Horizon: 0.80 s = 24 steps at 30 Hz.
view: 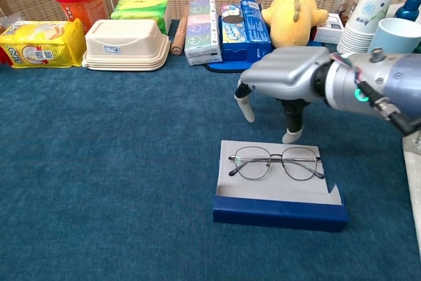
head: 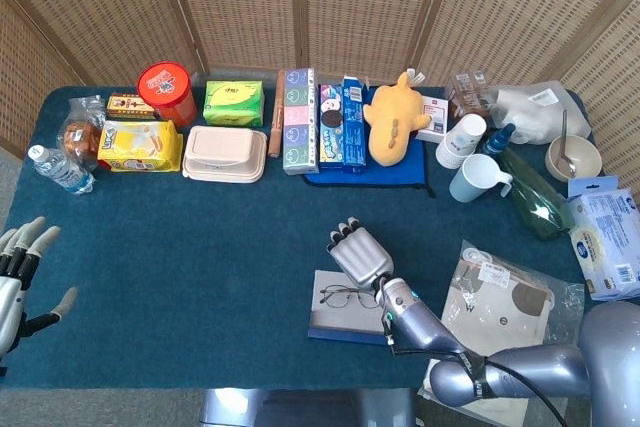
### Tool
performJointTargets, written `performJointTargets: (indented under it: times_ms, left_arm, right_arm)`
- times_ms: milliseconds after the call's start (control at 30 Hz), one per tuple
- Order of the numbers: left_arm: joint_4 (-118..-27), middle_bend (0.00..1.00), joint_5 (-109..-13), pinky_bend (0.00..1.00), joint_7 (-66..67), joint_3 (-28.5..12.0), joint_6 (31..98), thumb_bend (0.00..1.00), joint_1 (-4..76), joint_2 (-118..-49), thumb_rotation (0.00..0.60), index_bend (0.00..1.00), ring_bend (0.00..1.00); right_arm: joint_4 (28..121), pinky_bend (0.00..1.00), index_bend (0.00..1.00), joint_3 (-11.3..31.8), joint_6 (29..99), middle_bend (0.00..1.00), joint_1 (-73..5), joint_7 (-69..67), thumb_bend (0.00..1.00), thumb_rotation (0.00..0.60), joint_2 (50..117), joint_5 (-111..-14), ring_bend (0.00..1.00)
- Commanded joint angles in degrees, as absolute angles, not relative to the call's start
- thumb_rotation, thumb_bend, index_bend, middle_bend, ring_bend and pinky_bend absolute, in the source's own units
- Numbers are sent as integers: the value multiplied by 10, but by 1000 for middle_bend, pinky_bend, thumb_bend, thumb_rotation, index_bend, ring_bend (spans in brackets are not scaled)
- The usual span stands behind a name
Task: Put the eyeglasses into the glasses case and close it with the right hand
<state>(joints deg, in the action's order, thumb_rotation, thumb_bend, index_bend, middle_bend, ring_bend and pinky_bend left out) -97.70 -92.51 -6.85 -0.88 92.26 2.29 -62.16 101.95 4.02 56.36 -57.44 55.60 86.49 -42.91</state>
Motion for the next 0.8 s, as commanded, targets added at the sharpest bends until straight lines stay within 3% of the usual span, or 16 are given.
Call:
performJointTargets:
  times_ms: [33,800]
  left_arm:
    - [-976,22,-924,0,-69,-9,923,284,22,-622,600,74,0]
    - [-962,22,-926,0,-84,-10,923,284,23,-628,600,74,0]
  right_arm:
    - [1010,187,412,42,555,257,-586,562,0,600,873,-416,176]
    - [1077,186,408,-10,578,257,-617,593,0,600,865,-385,175]
